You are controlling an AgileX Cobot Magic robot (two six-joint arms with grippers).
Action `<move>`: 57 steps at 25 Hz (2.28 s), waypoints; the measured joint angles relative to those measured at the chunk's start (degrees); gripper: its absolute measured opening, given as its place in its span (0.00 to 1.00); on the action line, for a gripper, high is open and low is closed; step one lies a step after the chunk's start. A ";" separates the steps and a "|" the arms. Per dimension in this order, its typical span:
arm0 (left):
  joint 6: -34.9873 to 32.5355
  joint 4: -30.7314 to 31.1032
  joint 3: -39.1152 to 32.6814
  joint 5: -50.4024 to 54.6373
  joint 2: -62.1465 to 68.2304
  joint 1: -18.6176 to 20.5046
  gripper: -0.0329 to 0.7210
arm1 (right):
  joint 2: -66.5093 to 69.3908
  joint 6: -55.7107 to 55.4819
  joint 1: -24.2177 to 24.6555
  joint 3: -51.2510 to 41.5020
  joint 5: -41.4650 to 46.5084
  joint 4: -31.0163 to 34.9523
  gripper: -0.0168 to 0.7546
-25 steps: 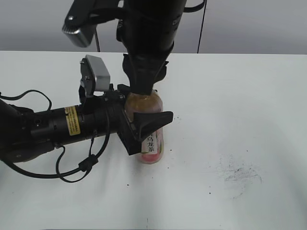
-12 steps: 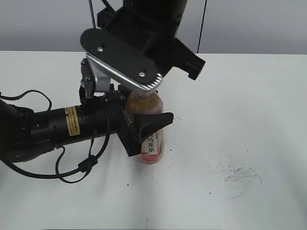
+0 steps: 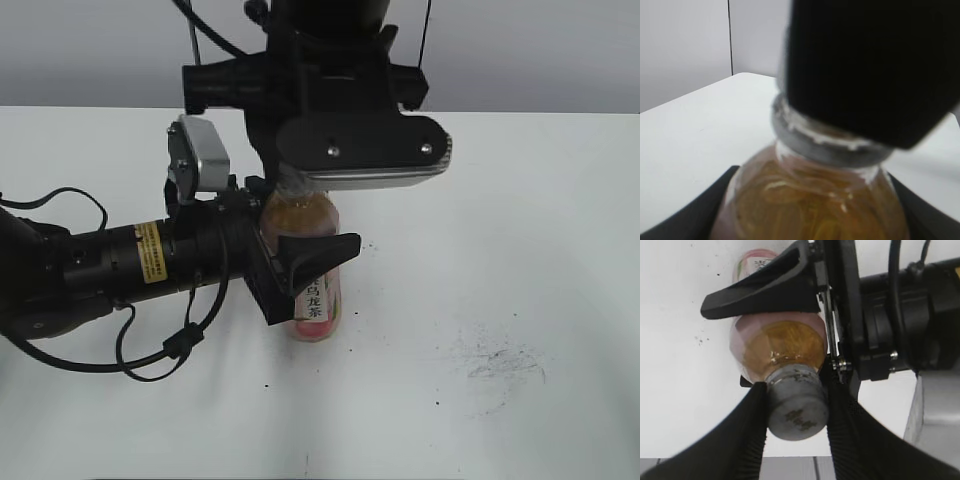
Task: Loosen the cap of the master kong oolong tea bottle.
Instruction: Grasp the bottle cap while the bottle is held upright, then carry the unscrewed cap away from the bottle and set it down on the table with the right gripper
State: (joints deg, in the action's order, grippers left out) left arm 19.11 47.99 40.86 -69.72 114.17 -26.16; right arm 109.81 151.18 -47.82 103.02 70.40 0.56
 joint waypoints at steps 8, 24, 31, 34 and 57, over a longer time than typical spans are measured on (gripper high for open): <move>0.16 -0.23 0.00 0.00 0.00 0.00 0.63 | 0.00 10.69 0.00 0.00 -0.28 -0.56 0.38; 0.77 -0.71 0.00 0.12 0.00 0.00 0.63 | 0.37 10.47 -0.36 1.12 0.03 -3.67 0.38; 0.89 -0.59 0.00 0.34 0.00 0.00 0.63 | -0.72 14.21 -0.36 1.90 -0.40 -4.63 0.37; 0.84 -0.52 0.00 0.29 0.00 0.00 0.63 | -0.72 14.18 -0.30 1.90 -0.40 -4.58 0.37; 0.84 -0.58 0.00 0.25 0.00 0.00 0.63 | 0.29 -71.25 21.45 -19.52 -1.29 -0.56 0.37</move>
State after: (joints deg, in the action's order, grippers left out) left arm 19.95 47.41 40.86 -69.47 114.17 -26.16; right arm 110.09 79.93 -26.36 83.50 69.11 0.00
